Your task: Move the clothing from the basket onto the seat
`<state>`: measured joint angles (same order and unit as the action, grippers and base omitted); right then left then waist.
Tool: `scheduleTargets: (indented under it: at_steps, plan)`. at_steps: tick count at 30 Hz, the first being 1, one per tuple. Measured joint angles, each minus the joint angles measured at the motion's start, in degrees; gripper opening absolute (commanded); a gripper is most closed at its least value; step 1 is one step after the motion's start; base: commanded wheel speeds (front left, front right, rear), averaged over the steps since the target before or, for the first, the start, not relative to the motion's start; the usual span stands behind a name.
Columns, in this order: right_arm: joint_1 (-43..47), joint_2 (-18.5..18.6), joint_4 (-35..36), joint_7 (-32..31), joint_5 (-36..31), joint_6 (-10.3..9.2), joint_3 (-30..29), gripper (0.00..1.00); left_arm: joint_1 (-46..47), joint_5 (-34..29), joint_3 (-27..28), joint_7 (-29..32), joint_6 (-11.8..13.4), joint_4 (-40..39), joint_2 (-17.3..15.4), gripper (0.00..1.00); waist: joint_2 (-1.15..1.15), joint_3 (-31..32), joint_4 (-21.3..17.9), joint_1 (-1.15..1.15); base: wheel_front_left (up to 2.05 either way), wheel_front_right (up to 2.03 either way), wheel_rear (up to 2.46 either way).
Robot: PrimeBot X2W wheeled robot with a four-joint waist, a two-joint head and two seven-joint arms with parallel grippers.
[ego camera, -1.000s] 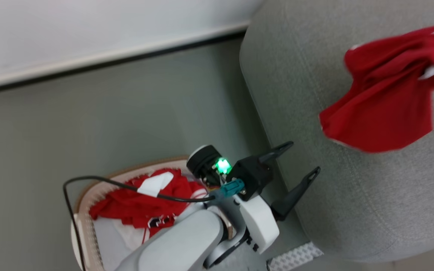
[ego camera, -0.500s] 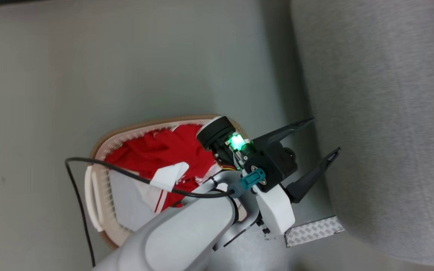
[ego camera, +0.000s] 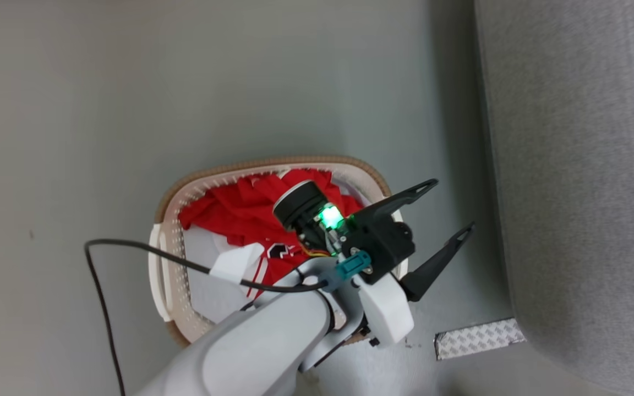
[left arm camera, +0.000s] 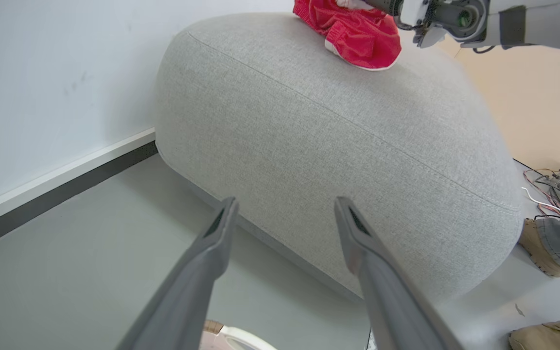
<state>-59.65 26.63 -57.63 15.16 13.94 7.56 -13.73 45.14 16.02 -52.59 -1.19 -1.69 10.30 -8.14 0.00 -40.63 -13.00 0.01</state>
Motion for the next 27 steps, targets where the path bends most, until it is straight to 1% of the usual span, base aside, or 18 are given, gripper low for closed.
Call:
scheduleTargets:
  at_steps: [3, 6, 9, 15, 19, 23, 27]
  plan:
    - [1.41, -0.23, 1.26, 0.01, 0.14, 0.00, 0.54, 1.00, -1.05, 0.89, 0.19, -0.87, 0.32, 0.62, -0.05, 1.00, 0.00, 1.76, -0.23, 0.00, 0.00, 0.00, 0.00]
    - [5.03, -0.66, 4.44, 0.02, -0.65, 0.00, 1.23, 1.00, -1.87, 2.01, 0.86, -2.24, 0.67, 1.18, -0.24, 1.00, 0.00, 3.75, -0.56, 0.00, 0.00, 0.00, 0.00]
    - [9.62, -3.00, 8.28, 0.00, -1.19, 0.00, 1.42, 1.00, -3.04, 2.91, 1.76, -3.87, 1.05, 2.13, -0.88, 1.00, 0.00, 6.10, -1.01, -0.01, 0.00, 0.00, 0.00]
    - [20.45, -8.17, 22.27, 0.00, -3.47, 0.00, 1.57, 1.00, -6.89, 5.61, 3.98, -7.56, 2.79, 4.17, -1.66, 1.00, 0.00, 12.18, -1.33, -0.02, 0.00, 0.00, 0.00]
    - [28.58, -11.03, 31.76, 0.01, -4.50, 0.00, 3.09, 1.00, -10.29, 6.97, 5.13, -10.04, 4.05, 5.77, -2.13, 1.00, 0.00, 16.73, -0.81, -0.02, 0.00, 0.00, 0.00]
    - [36.39, -13.19, 39.95, 0.00, -5.24, 0.00, 4.61, 1.00, -14.00, 8.27, 6.51, -11.87, 5.63, 7.05, -2.46, 1.00, 0.00, 21.29, 0.55, -0.02, 0.00, 0.00, 0.00]
    - [44.05, -14.77, 46.01, 0.01, -6.43, 0.00, 6.49, 1.00, -18.50, 9.67, 8.16, -13.13, 7.14, 7.55, -2.48, 1.00, 0.00, 25.61, 2.83, -0.03, 0.00, 0.00, 0.00]
